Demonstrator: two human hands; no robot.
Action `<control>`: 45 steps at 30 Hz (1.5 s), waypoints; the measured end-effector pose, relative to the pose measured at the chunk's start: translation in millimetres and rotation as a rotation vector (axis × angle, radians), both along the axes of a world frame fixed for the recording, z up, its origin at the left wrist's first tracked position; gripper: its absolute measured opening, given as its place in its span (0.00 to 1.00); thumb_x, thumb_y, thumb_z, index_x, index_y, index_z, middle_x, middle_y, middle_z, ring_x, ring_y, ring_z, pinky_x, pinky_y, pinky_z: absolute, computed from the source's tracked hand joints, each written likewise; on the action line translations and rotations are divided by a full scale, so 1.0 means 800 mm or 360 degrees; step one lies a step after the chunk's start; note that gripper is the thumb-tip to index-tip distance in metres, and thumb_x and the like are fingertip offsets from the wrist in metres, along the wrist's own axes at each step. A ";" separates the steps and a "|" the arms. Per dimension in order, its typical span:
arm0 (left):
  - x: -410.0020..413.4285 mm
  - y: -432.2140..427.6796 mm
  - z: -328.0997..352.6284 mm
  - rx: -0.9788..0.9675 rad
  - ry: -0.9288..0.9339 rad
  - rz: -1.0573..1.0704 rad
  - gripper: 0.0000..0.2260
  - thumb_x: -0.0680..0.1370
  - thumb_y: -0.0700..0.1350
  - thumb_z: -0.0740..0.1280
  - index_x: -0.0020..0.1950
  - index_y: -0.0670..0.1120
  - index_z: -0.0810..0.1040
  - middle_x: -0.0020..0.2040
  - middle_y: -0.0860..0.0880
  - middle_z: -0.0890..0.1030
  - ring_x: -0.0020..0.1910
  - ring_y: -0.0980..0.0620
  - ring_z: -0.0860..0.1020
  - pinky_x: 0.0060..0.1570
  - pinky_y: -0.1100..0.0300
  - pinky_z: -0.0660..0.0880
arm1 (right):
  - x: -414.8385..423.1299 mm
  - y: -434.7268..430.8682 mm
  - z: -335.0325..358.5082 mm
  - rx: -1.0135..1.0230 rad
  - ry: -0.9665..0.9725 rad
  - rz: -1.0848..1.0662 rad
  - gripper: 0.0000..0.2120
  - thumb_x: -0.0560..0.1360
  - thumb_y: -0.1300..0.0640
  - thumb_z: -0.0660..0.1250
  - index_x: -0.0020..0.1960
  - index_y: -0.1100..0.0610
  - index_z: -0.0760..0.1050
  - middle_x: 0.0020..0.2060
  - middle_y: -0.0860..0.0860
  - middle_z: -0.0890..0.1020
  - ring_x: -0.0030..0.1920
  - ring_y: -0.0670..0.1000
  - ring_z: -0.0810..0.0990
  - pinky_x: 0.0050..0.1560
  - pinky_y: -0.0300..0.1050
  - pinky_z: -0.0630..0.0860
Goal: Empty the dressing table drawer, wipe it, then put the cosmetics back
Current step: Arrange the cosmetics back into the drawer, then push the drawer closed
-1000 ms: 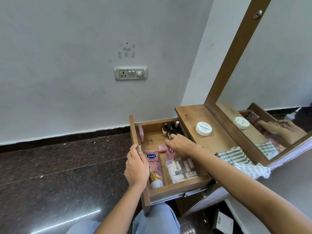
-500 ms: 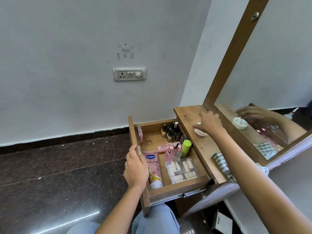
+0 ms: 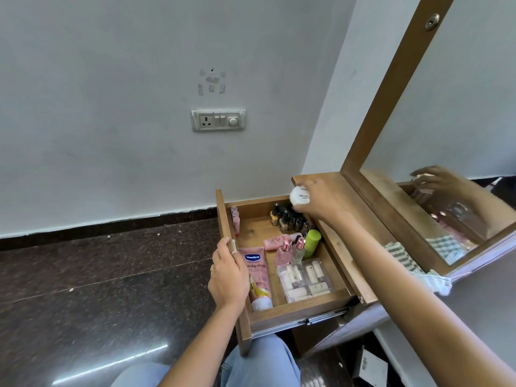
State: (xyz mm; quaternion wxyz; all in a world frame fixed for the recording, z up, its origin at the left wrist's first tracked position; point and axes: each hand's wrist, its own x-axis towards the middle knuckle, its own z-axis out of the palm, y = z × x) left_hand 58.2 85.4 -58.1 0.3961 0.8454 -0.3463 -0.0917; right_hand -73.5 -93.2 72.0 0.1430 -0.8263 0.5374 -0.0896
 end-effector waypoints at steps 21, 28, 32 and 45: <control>0.002 -0.002 -0.004 -0.0009 0.0031 0.0009 0.17 0.82 0.48 0.58 0.71 0.50 0.66 0.61 0.49 0.77 0.50 0.52 0.79 0.36 0.63 0.71 | 0.141 -0.012 -0.175 0.0251 0.0308 0.0168 0.32 0.69 0.63 0.74 0.68 0.61 0.63 0.65 0.60 0.69 0.65 0.61 0.71 0.64 0.52 0.72; 0.003 -0.002 -0.004 -0.0001 0.0035 0.0010 0.17 0.82 0.48 0.57 0.71 0.51 0.66 0.62 0.48 0.77 0.50 0.52 0.79 0.37 0.63 0.71 | 0.144 -0.003 -0.175 0.0170 0.0309 0.0100 0.27 0.72 0.63 0.71 0.68 0.61 0.64 0.64 0.61 0.69 0.63 0.62 0.72 0.62 0.53 0.73; 0.004 0.000 -0.003 0.0001 -0.0005 -0.0004 0.16 0.82 0.47 0.57 0.70 0.50 0.66 0.61 0.47 0.77 0.50 0.49 0.80 0.35 0.60 0.72 | 0.142 0.020 -0.147 0.0031 0.0119 0.0067 0.24 0.74 0.63 0.68 0.68 0.61 0.65 0.64 0.60 0.69 0.64 0.60 0.71 0.60 0.49 0.73; 0.000 0.006 0.013 0.0014 0.0060 -0.0047 0.15 0.82 0.47 0.56 0.69 0.50 0.65 0.63 0.45 0.76 0.51 0.44 0.80 0.39 0.52 0.76 | -0.013 0.160 -0.088 -0.0293 -0.0704 -0.0277 0.12 0.77 0.61 0.64 0.61 0.58 0.75 0.63 0.52 0.75 0.61 0.47 0.74 0.65 0.39 0.69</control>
